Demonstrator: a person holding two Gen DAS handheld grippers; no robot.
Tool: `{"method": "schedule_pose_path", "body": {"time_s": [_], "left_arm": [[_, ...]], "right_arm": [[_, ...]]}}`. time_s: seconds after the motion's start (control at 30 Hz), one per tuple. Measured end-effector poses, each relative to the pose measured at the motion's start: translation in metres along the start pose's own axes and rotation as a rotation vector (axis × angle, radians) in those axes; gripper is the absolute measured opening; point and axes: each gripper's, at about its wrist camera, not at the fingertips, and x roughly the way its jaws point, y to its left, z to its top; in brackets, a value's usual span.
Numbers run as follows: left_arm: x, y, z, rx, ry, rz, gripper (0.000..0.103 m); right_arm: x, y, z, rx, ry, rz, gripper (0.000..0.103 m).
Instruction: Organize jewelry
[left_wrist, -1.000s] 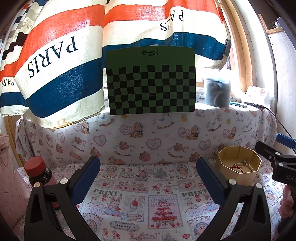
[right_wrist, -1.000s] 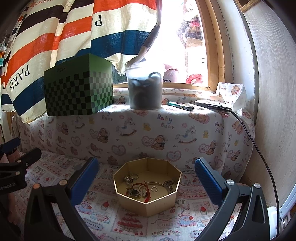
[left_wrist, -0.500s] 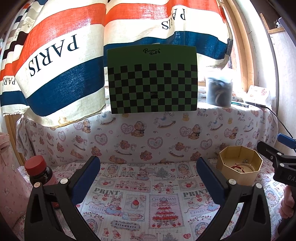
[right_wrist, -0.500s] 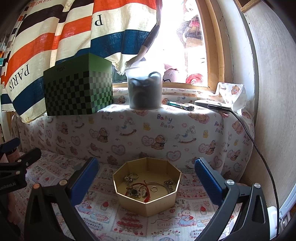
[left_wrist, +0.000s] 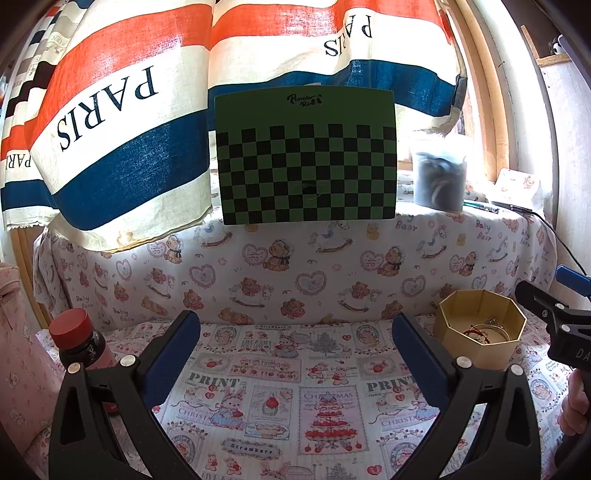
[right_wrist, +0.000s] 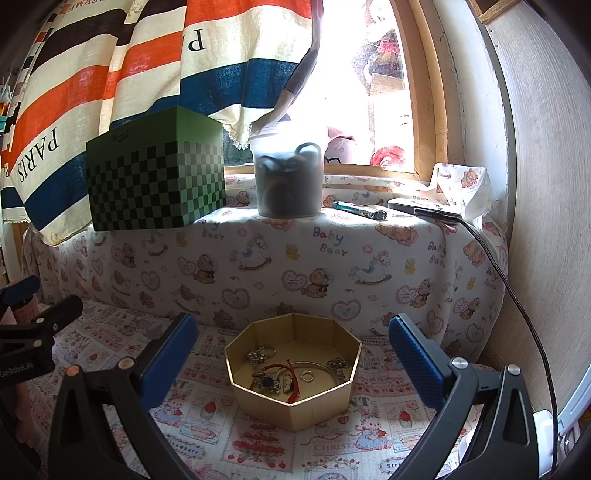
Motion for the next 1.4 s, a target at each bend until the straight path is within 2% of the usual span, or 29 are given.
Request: {"method": "schedule_pose_path", "body": {"time_s": [1.4], "left_arm": [[0.0003, -0.0005, -0.0007, 0.003, 0.001, -0.001, 0.103]], "right_arm": [[0.0014, -0.0002, -0.0003, -0.002, 0.01, 0.006, 0.103]]}}
